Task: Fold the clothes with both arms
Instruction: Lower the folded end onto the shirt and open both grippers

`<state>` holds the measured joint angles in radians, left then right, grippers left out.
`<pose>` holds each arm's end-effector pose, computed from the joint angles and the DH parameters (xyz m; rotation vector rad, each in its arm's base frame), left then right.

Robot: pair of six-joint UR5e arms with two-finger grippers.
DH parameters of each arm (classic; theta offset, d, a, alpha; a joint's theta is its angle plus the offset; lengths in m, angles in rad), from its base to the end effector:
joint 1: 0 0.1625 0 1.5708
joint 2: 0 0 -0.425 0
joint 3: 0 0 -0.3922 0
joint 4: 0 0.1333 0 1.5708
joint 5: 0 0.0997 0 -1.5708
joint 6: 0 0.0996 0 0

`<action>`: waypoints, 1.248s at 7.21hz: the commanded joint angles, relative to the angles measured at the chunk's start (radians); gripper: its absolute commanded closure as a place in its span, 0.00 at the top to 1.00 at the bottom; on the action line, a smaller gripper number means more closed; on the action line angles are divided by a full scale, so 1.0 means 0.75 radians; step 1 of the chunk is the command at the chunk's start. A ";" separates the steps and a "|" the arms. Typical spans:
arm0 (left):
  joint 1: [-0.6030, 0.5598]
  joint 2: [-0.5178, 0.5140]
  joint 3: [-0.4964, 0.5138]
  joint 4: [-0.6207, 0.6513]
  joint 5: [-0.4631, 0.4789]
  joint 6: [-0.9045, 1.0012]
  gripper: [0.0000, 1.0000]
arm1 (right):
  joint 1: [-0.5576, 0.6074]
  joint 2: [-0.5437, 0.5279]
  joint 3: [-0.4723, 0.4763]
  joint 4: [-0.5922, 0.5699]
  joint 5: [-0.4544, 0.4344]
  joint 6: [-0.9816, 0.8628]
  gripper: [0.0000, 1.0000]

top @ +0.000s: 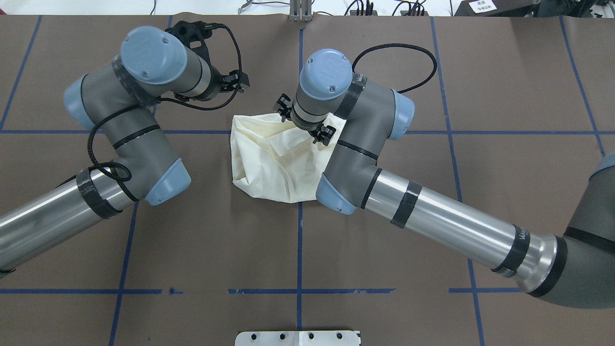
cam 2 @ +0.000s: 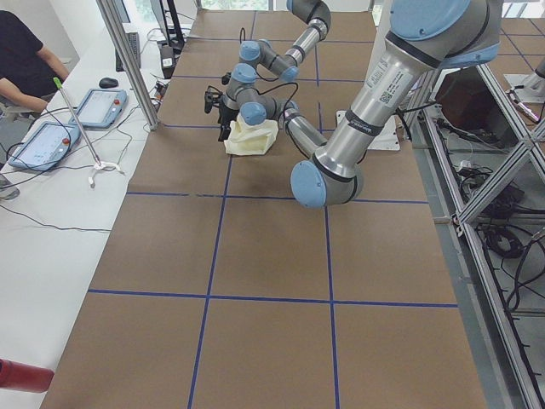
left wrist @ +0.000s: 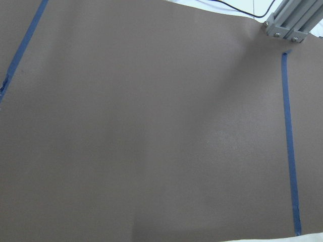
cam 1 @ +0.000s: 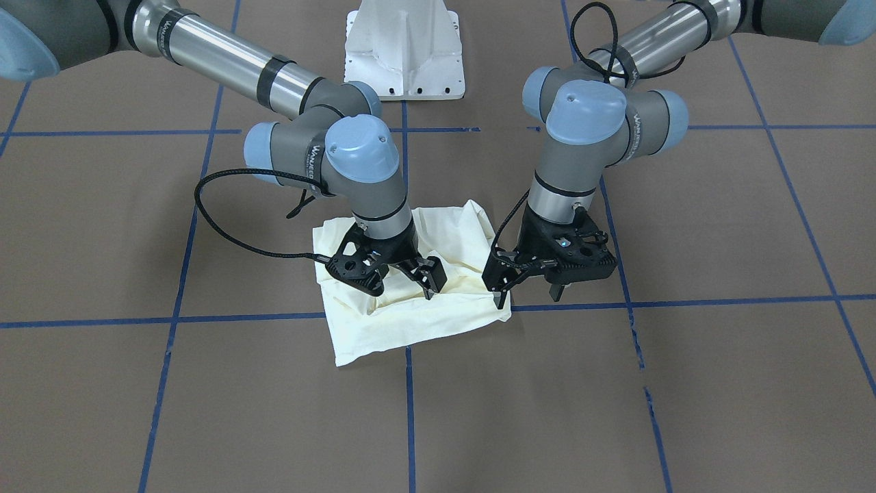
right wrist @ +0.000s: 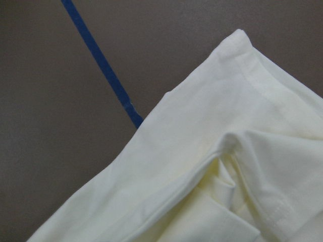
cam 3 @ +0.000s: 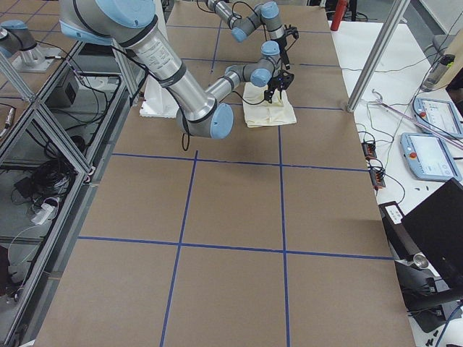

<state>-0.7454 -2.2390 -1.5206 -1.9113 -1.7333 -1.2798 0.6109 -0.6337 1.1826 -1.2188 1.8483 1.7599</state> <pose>0.4501 -0.5749 0.2438 0.3452 0.9096 -0.3404 -0.6060 -0.5538 0.1908 -0.0665 -0.9448 0.6157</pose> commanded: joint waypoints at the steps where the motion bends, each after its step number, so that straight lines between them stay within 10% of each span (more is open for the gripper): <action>1: 0.000 0.003 -0.001 0.002 0.000 -0.003 1.00 | 0.004 0.051 -0.140 0.098 -0.051 -0.015 1.00; 9: -0.002 0.011 -0.032 -0.006 -0.002 -0.006 1.00 | 0.194 0.070 -0.321 0.087 -0.080 -0.522 1.00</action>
<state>-0.7460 -2.2331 -1.5404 -1.9121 -1.7347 -1.2866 0.7297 -0.5938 0.9464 -1.1520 1.7876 1.4048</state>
